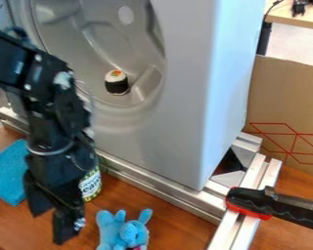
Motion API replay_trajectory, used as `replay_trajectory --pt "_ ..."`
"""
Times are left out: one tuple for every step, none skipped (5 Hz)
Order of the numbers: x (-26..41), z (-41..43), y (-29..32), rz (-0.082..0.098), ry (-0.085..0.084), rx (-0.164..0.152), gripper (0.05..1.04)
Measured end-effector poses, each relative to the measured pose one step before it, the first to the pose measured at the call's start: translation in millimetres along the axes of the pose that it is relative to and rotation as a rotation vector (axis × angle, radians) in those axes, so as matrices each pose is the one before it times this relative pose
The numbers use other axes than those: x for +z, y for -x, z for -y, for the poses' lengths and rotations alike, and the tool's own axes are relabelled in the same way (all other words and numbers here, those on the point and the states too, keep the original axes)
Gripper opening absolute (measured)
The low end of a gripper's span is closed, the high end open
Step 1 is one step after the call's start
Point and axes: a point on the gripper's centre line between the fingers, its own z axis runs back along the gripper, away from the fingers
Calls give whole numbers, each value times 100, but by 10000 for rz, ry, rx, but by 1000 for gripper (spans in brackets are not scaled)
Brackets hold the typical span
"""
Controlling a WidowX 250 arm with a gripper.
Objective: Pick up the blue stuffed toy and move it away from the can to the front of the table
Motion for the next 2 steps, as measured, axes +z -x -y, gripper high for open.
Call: replay_trajectory --pt "294 1401 -1272 -37 72 -635 999" --pt "236 1342 -1526 -170 -213 -390 999"
